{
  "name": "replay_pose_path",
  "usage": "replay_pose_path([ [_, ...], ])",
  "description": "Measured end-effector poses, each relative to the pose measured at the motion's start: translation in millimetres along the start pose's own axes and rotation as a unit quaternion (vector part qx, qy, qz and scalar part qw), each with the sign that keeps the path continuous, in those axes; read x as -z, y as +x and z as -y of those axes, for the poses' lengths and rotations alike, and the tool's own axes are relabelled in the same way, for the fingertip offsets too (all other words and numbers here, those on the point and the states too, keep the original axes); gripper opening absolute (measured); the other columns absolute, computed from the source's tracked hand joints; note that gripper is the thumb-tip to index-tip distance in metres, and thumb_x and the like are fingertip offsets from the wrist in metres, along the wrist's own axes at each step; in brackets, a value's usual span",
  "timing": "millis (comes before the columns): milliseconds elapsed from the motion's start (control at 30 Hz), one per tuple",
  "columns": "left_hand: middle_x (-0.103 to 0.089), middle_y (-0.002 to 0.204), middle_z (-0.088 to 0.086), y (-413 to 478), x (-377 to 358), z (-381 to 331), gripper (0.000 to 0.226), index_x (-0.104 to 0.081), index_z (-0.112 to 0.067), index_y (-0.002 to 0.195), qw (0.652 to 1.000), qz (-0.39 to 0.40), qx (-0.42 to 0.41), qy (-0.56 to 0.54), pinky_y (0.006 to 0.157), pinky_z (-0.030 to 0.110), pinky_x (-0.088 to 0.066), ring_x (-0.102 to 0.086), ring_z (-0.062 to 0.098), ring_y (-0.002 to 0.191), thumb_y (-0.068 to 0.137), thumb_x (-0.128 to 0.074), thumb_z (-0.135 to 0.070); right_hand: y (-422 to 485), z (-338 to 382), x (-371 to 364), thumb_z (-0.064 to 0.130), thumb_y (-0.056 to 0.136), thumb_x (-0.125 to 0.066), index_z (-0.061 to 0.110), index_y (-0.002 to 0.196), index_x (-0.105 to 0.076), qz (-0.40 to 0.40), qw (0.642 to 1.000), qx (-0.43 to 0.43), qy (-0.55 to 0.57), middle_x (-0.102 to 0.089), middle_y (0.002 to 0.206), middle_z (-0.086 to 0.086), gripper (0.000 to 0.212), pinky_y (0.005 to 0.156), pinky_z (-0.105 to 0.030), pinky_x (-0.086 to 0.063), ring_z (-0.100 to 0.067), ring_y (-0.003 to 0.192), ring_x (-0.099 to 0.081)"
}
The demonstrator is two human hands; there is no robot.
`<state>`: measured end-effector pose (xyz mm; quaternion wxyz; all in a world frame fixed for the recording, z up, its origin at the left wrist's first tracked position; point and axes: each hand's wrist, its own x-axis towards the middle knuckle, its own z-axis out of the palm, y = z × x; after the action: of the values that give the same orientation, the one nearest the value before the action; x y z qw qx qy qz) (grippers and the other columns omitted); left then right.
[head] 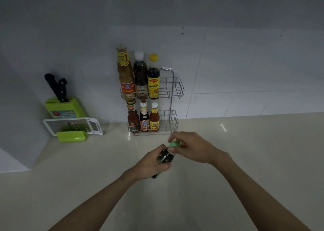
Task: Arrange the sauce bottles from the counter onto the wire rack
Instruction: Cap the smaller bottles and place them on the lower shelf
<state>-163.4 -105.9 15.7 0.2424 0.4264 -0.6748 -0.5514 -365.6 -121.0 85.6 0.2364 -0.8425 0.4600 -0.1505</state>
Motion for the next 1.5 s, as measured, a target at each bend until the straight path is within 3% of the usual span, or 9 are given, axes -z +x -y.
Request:
replay_pose_path([
  [100,-0.059,0.086,-0.002,-3.0,-0.6,-0.8,0.033,-0.054,-0.017,0.105,1.000,0.001,-0.001,0.022,0.073,0.037,-0.048,-0.056,0.013,0.078,0.079,-0.069,-0.029,1.1,6.7,6.5,0.073,0.087,-0.025,0.025,0.095,-0.062,-0.021,0.992,-0.060,-0.109,-0.065,0.076,0.006,0.061,0.066,-0.033,-0.051,-0.015,0.069,-0.060],
  [233,-0.058,0.082,-0.003,-7.2,0.8,-0.8,0.030,-0.056,-0.014,0.104,1.000,-0.016,0.003,0.017,0.069,0.035,-0.047,-0.055,0.013,0.074,0.079,-0.069,-0.026,0.3,9.4,8.8,0.058,0.087,-0.054,0.037,0.100,-0.061,-0.027,0.999,-0.024,0.000,-0.067,0.088,0.011,0.026,0.063,-0.030,-0.054,-0.008,0.071,-0.061],
  [467,-0.055,0.081,-0.002,-13.3,1.8,-8.8,0.028,-0.055,-0.009,0.103,1.000,-0.015,-0.007,0.002,0.066,0.032,-0.046,-0.053,0.012,0.072,0.081,-0.068,-0.022,-6.9,10.6,5.2,0.063,0.086,-0.051,0.037,0.105,-0.057,0.016,0.999,-0.027,0.029,-0.066,0.087,0.012,0.033,0.067,-0.031,-0.053,-0.004,0.068,-0.059],
  [700,-0.059,0.084,-0.003,-15.9,-3.2,-19.2,0.029,-0.060,-0.007,0.107,0.999,0.026,0.012,-0.019,0.068,0.022,-0.048,-0.057,0.007,0.073,0.083,-0.072,-0.019,-12.9,14.9,-13.0,0.063,0.093,-0.026,0.026,0.089,-0.044,-0.065,0.969,0.071,-0.227,-0.057,0.064,0.007,0.041,0.045,-0.022,-0.024,-0.013,0.051,-0.045],
  [800,-0.058,0.079,-0.006,-12.6,-12.1,-15.7,0.026,-0.057,-0.011,0.101,0.998,-0.035,0.028,0.041,0.063,0.018,-0.045,-0.055,0.003,0.066,0.082,-0.072,-0.020,-7.4,16.0,-31.2,0.050,0.091,-0.034,0.024,0.072,-0.045,-0.144,0.954,-0.005,-0.262,-0.046,0.043,0.005,0.034,0.041,-0.015,-0.005,-0.013,0.036,-0.028],
  [900,-0.062,0.085,-0.004,-11.1,-17.6,-7.6,0.024,-0.052,-0.020,0.094,0.985,-0.123,0.028,0.115,0.073,0.027,-0.051,-0.060,0.013,0.078,0.079,-0.071,-0.019,-1.3,17.5,-45.9,0.047,0.092,-0.034,0.021,0.080,-0.051,-0.172,0.947,-0.084,-0.257,-0.041,0.052,0.003,0.033,0.043,-0.022,-0.021,-0.021,0.044,-0.037],
  [1100,-0.059,0.101,-0.001,-8.1,-9.1,-17.6,0.040,-0.044,-0.020,0.104,0.974,-0.134,0.033,0.180,0.065,0.020,-0.045,-0.058,0.014,0.087,0.081,-0.072,-0.037,18.8,16.4,-38.8,0.037,0.092,-0.053,0.013,0.083,-0.051,-0.139,0.967,-0.185,0.109,-0.056,0.067,-0.006,0.026,0.056,-0.032,-0.038,-0.018,0.056,-0.048],
  [1300,-0.070,0.110,0.004,-22.5,21.9,-18.5,0.046,-0.060,-0.005,0.120,0.987,0.070,0.101,-0.101,0.095,0.031,-0.051,-0.066,0.017,0.106,0.078,-0.077,-0.014,31.7,3.6,10.8,0.030,0.097,-0.052,0.014,0.089,-0.063,-0.022,0.980,-0.099,0.170,-0.051,0.063,0.007,0.021,0.051,-0.020,-0.034,-0.001,0.048,-0.041],
  [1500,-0.074,0.091,0.004,-13.6,5.5,-7.4,0.035,-0.068,-0.007,0.101,0.984,-0.040,0.080,-0.153,0.080,0.026,-0.053,-0.067,0.015,0.087,0.069,-0.083,-0.002,37.9,-2.9,0.7,0.044,0.092,-0.058,0.015,0.104,-0.059,-0.045,0.945,-0.133,0.296,-0.056,0.077,-0.001,0.031,0.045,-0.026,-0.040,-0.013,0.061,-0.051],
])
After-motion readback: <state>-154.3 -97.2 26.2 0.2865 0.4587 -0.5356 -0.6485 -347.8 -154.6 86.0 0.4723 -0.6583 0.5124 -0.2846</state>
